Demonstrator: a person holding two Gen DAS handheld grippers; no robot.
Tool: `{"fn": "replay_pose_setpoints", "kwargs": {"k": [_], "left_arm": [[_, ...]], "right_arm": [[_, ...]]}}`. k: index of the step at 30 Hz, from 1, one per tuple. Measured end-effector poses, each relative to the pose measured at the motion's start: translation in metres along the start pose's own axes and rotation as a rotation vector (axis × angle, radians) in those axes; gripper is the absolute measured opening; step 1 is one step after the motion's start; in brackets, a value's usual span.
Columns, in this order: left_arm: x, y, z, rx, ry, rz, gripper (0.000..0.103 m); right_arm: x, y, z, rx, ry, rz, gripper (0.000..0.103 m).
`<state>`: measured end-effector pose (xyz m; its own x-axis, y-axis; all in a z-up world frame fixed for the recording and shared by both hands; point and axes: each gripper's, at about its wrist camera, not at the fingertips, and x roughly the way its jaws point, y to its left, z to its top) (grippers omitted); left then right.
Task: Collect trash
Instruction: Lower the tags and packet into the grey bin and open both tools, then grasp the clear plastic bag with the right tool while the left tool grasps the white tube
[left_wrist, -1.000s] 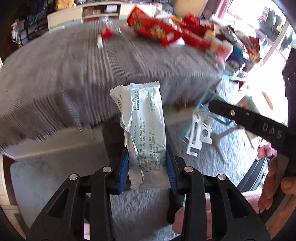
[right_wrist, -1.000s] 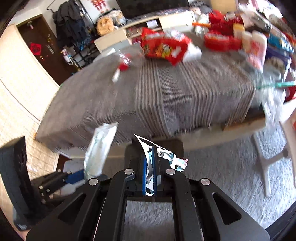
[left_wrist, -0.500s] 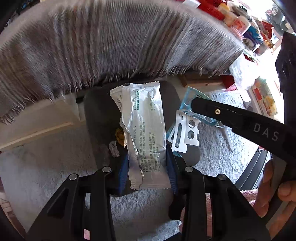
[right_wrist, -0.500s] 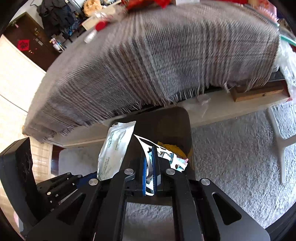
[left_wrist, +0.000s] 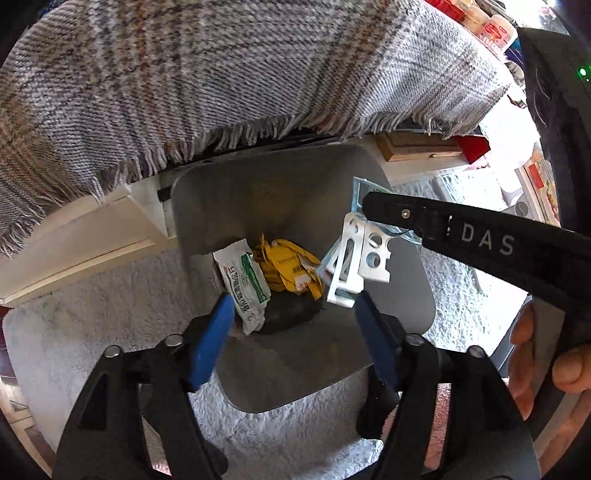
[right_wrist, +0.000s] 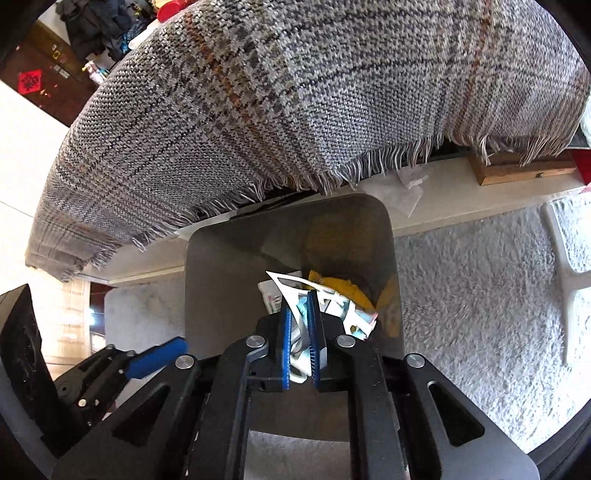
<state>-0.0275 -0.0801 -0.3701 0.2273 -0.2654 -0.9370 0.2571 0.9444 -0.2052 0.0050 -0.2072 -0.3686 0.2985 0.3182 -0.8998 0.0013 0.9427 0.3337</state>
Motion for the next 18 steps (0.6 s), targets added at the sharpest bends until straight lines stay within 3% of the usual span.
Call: {"fn": "replay_pose_setpoints", "kwargs": {"k": [1,2,3,7,11,18], "left_arm": [[-0.002,0.001,0.001,-0.003,-0.003,0.0,0.072],[-0.004,0.003,0.001,-0.01,-0.008,-0.001,0.074],[-0.006,0.004,0.001,-0.016,-0.011,-0.005,0.075],[-0.017,0.008,-0.001,-0.021,-0.02,-0.004,0.081],[-0.037,0.015,-0.005,-0.026,-0.042,0.0,0.092],[-0.096,0.027,0.009,-0.065,-0.125,0.012,0.095]], "right_arm": [[-0.002,0.0,0.001,0.001,-0.006,0.002,0.035],[-0.004,0.002,0.0,0.003,-0.016,0.001,0.062],[-0.008,0.004,0.0,0.002,-0.036,0.0,0.07],[-0.02,0.008,0.0,-0.009,-0.063,-0.006,0.075],[-0.046,0.006,0.004,-0.003,-0.135,-0.075,0.1],[-0.119,0.001,0.022,-0.003,-0.255,-0.12,0.1]]}}
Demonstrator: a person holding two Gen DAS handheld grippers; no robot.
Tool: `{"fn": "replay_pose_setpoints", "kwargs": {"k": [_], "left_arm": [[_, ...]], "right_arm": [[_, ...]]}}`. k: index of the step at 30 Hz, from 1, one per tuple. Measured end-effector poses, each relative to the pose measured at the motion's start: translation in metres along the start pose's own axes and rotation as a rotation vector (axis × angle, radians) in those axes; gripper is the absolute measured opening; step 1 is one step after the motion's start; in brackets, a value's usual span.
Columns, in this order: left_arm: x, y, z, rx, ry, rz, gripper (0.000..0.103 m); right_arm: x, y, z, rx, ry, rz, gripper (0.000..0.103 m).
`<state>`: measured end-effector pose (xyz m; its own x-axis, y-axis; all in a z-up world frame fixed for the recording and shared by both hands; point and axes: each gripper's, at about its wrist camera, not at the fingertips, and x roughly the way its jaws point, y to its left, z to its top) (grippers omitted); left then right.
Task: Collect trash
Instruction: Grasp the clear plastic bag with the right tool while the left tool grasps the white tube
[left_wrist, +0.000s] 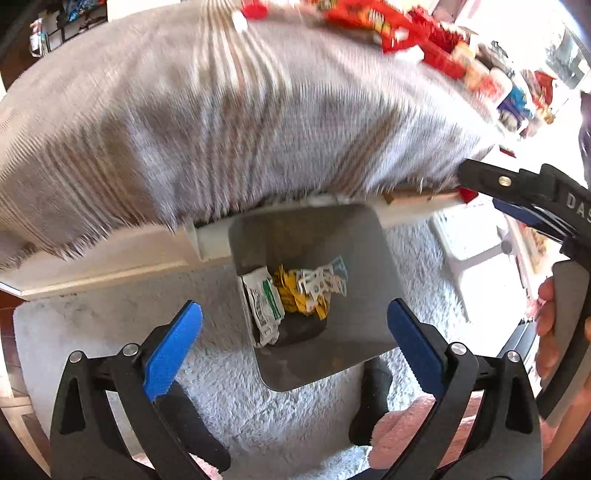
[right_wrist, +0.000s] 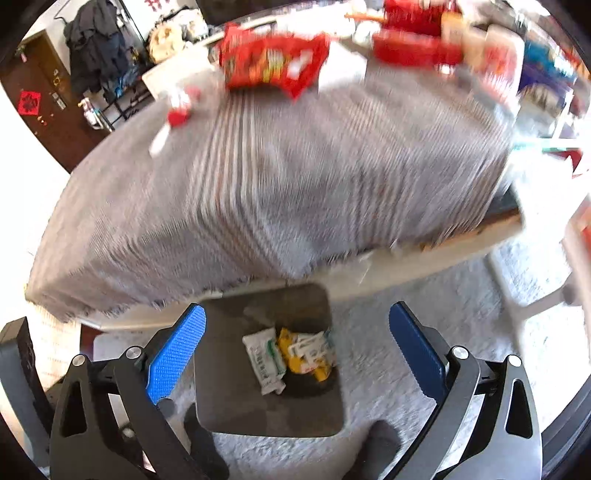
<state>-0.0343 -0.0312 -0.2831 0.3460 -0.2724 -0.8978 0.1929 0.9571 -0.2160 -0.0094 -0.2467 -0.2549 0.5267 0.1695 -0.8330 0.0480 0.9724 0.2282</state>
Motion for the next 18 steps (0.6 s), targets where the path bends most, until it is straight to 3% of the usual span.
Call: {"fn": "replay_pose_setpoints", "kwargs": {"k": [10,18], "left_arm": [[-0.077,0.012,0.083,-0.041,-0.14,0.064,0.095],[-0.088,0.023,0.154,-0.033,-0.2,0.119,0.095]], "right_arm": [[-0.08,0.002,0.067,-0.029,-0.172,0.011,0.1],[-0.07,0.019,0.127,-0.038,-0.211,0.065,0.1]]}}
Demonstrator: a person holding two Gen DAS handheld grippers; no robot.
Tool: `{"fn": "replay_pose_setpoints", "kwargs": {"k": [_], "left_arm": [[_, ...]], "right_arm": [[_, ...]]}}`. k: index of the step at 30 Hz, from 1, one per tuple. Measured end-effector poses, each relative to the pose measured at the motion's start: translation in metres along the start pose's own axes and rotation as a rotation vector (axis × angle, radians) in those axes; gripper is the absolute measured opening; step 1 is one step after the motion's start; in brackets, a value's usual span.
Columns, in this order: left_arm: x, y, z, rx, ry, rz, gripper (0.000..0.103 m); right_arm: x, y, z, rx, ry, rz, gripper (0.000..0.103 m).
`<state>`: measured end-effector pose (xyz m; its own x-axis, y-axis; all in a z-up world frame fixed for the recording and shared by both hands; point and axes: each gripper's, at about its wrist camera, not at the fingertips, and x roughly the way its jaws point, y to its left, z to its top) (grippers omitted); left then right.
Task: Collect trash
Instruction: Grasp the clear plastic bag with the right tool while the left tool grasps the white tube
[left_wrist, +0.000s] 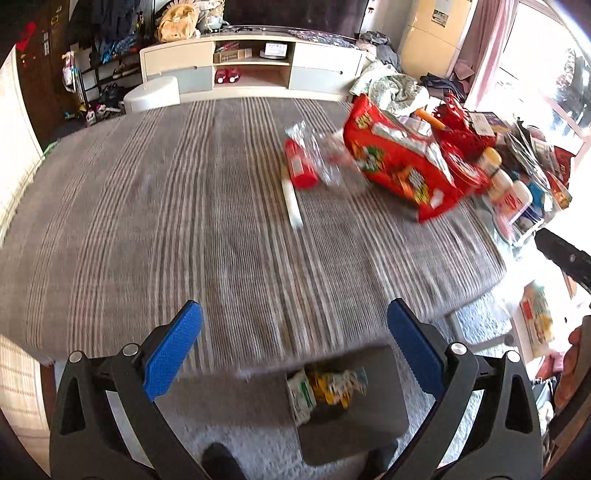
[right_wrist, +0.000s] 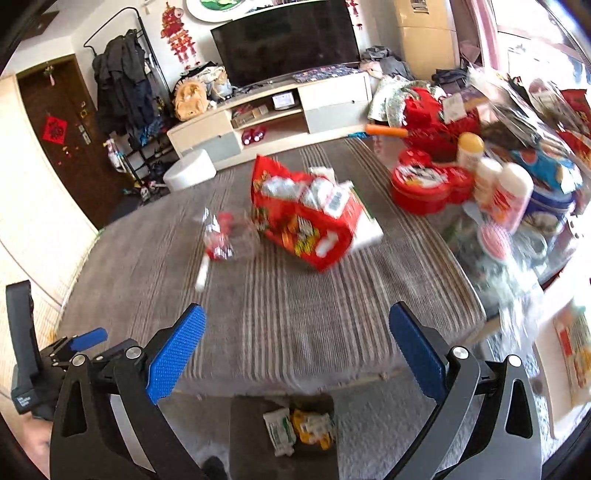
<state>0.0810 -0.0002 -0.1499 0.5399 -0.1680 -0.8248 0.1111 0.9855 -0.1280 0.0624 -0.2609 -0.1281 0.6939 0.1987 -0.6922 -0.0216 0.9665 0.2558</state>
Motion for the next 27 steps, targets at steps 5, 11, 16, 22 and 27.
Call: {"fn": "replay_pose_setpoints", "kwargs": {"k": [5,11,16,22,27], "left_arm": [[0.031,0.003,0.031,0.016,-0.002,0.029,0.095],[0.083,0.01,0.057,-0.008,0.031,0.006,0.078],[0.119,0.01,0.067,0.009,0.063,0.018,0.069],[0.147,0.012,0.073,-0.002,0.072,-0.006,0.058],[0.158,0.008,0.08,0.028,0.053,0.013,0.055]], "right_arm": [[0.028,0.013,0.032,-0.016,-0.004,0.023,0.1],[0.073,0.041,0.057,-0.037,0.029,0.146,0.09],[0.113,0.067,0.068,-0.09,0.07,0.171,0.075],[0.146,0.081,0.072,-0.111,0.104,0.19,0.061],[0.168,0.086,0.072,-0.113,0.13,0.209,0.059]]}}
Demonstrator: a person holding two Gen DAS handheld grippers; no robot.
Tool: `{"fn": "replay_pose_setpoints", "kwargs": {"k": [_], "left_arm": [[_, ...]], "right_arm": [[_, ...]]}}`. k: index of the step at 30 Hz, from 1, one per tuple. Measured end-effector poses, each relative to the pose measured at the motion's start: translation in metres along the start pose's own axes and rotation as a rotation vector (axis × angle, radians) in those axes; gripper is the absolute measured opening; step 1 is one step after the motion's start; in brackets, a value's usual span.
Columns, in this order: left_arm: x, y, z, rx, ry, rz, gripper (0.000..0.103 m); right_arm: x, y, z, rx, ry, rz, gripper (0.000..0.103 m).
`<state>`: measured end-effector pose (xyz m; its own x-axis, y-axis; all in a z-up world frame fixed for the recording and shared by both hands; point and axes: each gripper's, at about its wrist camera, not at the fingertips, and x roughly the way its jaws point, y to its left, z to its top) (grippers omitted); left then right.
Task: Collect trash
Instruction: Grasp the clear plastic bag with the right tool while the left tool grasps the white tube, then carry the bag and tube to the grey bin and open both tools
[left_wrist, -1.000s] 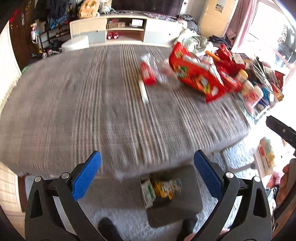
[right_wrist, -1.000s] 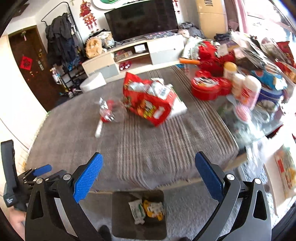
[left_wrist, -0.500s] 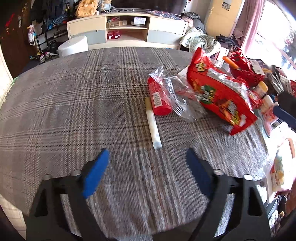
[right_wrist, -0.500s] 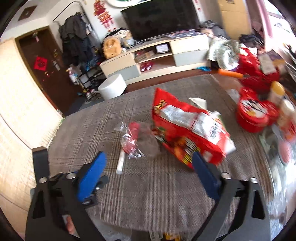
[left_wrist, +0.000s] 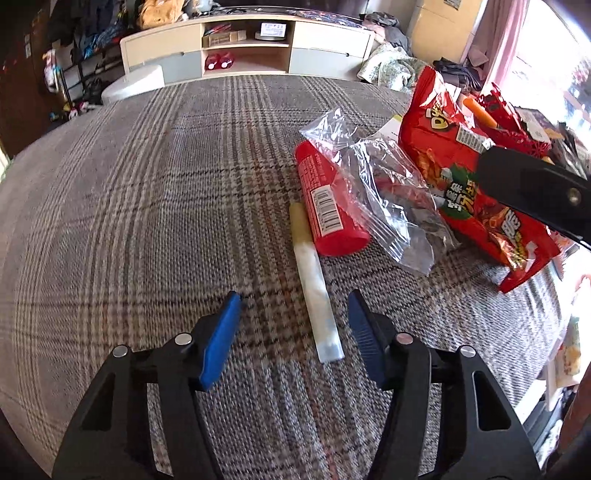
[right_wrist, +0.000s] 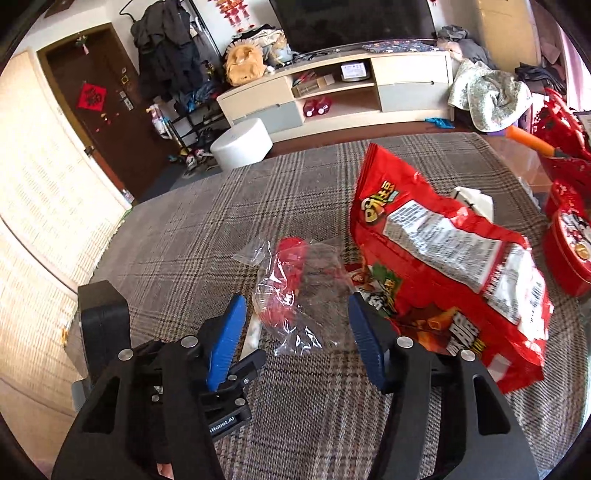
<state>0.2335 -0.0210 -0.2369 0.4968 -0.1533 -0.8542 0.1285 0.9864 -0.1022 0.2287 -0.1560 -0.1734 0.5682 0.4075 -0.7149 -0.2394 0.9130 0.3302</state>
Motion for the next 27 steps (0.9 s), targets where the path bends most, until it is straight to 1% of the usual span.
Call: {"fn": "replay_pose_setpoints", "kwargs": {"k": [2,4,5,6,7,9,13,17,19,20,24,27], "left_arm": [[0.002,-0.002,0.0,0.021,-0.01,0.022,0.048],[0.003,-0.004,0.0,0.048,-0.021,0.063,0.027],[0.002,-0.003,-0.001,0.059,-0.027,0.083,0.022],[0.002,0.001,-0.002,0.065,-0.031,0.089,0.014],[0.001,0.004,-0.003,0.067,-0.032,0.082,0.011],[-0.001,0.013,-0.004,0.059,-0.03,0.068,0.011],[-0.006,0.022,-0.008,0.067,-0.034,0.072,0.011],[-0.01,0.03,-0.012,0.06,-0.033,0.057,0.011],[-0.011,0.032,-0.014,0.057,-0.033,0.046,0.011],[-0.013,0.034,-0.015,0.058,-0.033,0.043,0.011],[-0.019,0.033,-0.018,0.065,-0.034,0.027,0.011],[-0.026,0.03,-0.02,0.068,-0.04,0.021,0.011]], "right_arm": [[0.006,0.0,0.0,0.006,0.007,0.011,0.059],[0.013,-0.001,0.0,0.016,0.015,0.022,0.059],[0.016,-0.001,0.0,0.019,0.021,0.022,0.059],[0.02,0.0,-0.001,0.02,0.026,0.021,0.059],[0.022,0.001,-0.002,0.016,0.03,0.021,0.059],[0.028,0.003,-0.003,0.008,0.039,0.015,0.059],[0.04,0.012,-0.007,-0.028,0.058,-0.013,0.059],[0.052,0.024,-0.014,-0.096,0.078,-0.071,0.058],[0.057,0.026,-0.017,-0.119,0.085,-0.097,0.043],[0.06,0.025,-0.018,-0.12,0.098,-0.098,0.04],[0.062,0.025,-0.02,-0.133,0.102,-0.108,0.031],[0.059,0.027,-0.023,-0.137,0.108,-0.116,0.027]]}}
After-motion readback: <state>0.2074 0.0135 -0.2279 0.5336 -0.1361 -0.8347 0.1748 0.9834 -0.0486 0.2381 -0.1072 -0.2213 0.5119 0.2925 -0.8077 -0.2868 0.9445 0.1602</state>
